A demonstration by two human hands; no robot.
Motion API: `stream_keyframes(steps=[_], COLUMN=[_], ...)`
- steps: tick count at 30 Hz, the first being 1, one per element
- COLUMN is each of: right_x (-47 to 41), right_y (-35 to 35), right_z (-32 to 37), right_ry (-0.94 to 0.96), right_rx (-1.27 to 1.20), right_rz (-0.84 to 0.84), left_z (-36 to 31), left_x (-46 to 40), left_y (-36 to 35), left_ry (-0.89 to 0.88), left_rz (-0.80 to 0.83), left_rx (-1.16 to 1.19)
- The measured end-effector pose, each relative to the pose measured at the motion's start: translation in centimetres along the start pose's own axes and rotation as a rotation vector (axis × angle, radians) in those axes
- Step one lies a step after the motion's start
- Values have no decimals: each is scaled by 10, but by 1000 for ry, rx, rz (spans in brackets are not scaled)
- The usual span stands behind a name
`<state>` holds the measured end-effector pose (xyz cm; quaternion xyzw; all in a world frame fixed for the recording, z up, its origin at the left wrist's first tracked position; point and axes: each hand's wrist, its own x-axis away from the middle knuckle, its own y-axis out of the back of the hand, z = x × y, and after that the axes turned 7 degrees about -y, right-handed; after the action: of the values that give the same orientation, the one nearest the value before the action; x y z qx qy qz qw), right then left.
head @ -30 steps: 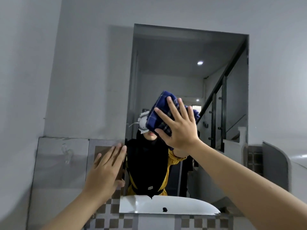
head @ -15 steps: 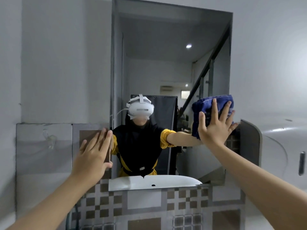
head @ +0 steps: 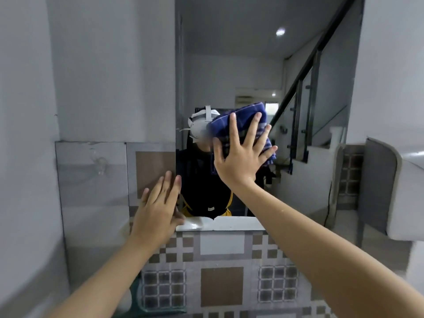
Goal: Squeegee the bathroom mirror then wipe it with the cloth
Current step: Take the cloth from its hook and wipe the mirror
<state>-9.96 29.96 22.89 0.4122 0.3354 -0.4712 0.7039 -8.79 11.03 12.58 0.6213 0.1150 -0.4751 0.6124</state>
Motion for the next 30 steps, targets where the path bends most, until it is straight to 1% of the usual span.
stream_keyframes(steps=[3,6,12,15,21,24,27,30], right_x=[22,38,32,26,11,-2,-10,-11], right_y=[-15,-29,-26,-18,5,16,28,38], right_z=[33,44,8,-21,-90,-132,-173,-205], right_ry=[164,384,752,829,797,703,475,151], right_rx=[-3,50,143,186,258,296,274,133], right_rz=[52,44,-11,-2,-53,-88,-92,-17], left_z=[0,0,1,1,1,3,4,4], left_x=[10,18,24,24,25,25,26,25], left_y=[-7,-15,-22,-24,-27,-31,-35,-35], left_ry=[8,47,57,50,13,13,9,19], left_rz=[-9,-25,-33,-53,-57,-67,-54,-45], left_rx=[29,61,36,42,1,-16,-43,-49])
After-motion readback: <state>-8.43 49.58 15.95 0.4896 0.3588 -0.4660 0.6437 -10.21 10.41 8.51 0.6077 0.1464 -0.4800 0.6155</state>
